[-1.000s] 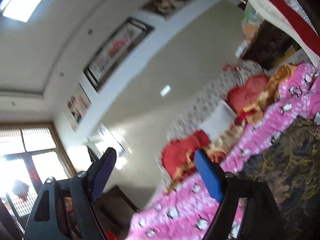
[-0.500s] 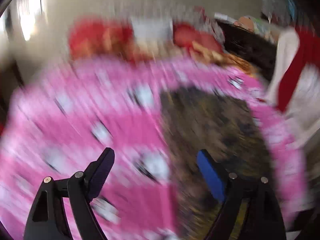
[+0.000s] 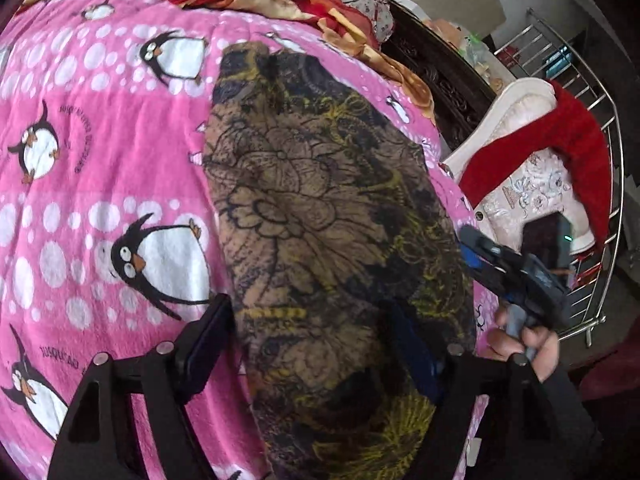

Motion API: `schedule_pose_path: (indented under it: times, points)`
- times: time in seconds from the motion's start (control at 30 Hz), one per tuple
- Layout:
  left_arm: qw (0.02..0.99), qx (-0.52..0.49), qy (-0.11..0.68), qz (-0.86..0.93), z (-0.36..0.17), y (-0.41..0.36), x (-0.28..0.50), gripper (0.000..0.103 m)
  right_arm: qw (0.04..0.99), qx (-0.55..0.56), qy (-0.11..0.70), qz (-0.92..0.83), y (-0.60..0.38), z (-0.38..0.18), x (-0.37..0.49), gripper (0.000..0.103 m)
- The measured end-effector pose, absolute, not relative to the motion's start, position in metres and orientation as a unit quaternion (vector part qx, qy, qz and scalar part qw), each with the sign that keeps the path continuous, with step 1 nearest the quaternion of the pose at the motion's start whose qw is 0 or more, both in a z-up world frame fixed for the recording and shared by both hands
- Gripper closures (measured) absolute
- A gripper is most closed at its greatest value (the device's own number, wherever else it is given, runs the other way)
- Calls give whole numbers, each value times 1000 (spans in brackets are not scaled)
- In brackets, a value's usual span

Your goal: Fold small clothes

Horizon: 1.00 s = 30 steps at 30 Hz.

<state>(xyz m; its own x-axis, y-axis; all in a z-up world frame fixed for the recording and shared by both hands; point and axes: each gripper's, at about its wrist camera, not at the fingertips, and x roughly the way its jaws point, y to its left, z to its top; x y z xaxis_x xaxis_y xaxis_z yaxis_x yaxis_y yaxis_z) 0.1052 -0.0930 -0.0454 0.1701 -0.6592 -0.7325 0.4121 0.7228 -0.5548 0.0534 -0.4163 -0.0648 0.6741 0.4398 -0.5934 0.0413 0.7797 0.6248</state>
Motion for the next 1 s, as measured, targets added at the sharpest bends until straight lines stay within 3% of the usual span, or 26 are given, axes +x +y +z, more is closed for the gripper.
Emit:
schedule_pose_path:
  times: [0.1, 0.17, 0.27, 0.3, 0.33, 0.37, 0.53, 0.7, 0.8, 1.0]
  points:
    - [754, -133, 536, -356, -49, -87, 108, 27, 843, 336, 398, 135, -415, -83, 73, 40]
    - [752, -144, 537, -355, -51, -84, 109, 29, 836, 353, 384, 171, -416, -80, 75, 27]
    - [755, -146, 535, -350, -53, -86, 113, 41, 814, 365, 378, 246, -415, -79, 78, 25]
    - [755, -145, 535, -350, -53, -87, 114, 50, 817, 363, 376, 244, -417, -81, 77, 31]
    - [757, -142, 534, -348, -53, -90, 115, 52, 823, 359, 378, 225, -421, -85, 78, 49]
    - [760, -140, 533, -345, -53, -92, 116, 55, 824, 361, 383, 211, -425, -89, 78, 60]
    - [771, -141, 520, -339, -55, -94, 117, 65, 850, 309, 374, 205, -414, -86, 72, 68]
    - [792, -139, 500, -323, -48, -92, 105, 81, 849, 311, 392, 167, -407, -77, 78, 72]
    - [802, -129, 484, -327, -36, -88, 96, 82, 849, 301, 404, 160, -400, -64, 78, 79]
    - [806, -126, 476, -328, -27, -61, 93, 82, 840, 302, 425, 153, -369, -47, 85, 79]
